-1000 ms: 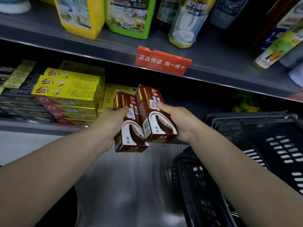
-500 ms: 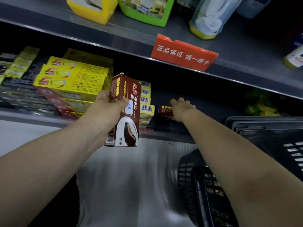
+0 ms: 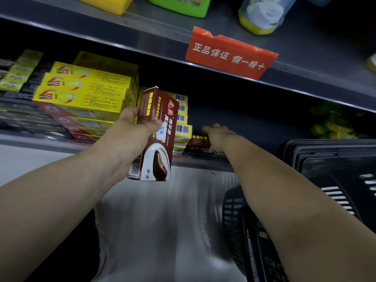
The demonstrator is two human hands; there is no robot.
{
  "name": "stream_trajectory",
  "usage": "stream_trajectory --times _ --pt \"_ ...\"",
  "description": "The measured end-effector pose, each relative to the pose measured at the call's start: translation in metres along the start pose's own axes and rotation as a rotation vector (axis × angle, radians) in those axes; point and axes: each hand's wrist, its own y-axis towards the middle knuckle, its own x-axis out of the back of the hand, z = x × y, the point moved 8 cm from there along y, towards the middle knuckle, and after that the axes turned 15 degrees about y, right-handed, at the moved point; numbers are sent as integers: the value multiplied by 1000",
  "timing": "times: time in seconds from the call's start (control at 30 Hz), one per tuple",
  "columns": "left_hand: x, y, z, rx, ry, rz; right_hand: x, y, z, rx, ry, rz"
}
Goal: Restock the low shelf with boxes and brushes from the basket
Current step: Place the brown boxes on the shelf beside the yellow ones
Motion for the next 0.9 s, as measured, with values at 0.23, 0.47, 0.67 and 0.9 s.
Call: stream_trajectory --times 0.23,0.47,0.67,0.9 --pt "-2 -3 0 0 16 17 -1 -1 4 17 44 20" --pt "-11 -2 2 70 -48 9 15 -16 8 -62 26 10" --pt "-32 -10 -3 126 -111 85 65 -76 29 5 1022 -103" --pt "-61 -24 -25 24 -101 217 38 -120 37 121 1562 87"
